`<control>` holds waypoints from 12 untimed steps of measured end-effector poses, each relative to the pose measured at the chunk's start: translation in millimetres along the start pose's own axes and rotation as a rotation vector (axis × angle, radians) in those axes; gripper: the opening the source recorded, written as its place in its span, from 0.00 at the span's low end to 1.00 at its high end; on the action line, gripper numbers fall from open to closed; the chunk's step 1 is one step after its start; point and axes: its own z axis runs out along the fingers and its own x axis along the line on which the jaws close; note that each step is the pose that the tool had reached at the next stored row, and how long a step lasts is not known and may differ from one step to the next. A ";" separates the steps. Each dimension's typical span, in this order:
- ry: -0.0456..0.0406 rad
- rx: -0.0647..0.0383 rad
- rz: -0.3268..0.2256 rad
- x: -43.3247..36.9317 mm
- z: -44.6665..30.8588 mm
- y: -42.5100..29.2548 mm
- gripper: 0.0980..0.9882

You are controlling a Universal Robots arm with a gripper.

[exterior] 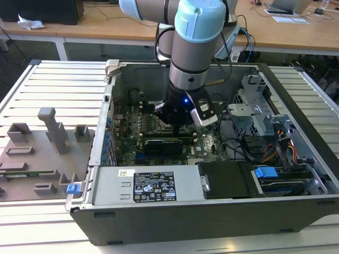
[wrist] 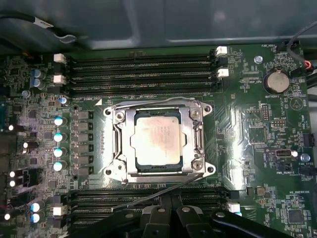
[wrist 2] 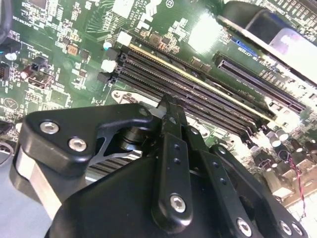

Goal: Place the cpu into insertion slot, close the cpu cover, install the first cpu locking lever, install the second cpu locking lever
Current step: 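Install the second cpu locking lever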

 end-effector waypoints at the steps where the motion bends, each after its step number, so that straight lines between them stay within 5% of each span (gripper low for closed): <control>1: 0.0001 0.000 0.000 0.0 -0.2 -1.3 0.01; 5: 0.0044 0.000 0.001 -3.5 -0.9 -7.0 0.01; 8: 0.0138 -0.008 0.001 -13.5 -1.0 -6.2 0.01; 10: 0.0252 -0.010 0.002 -24.1 -0.9 -2.6 0.01; 12: 0.0264 -0.011 0.002 -25.0 0.2 6.6 0.01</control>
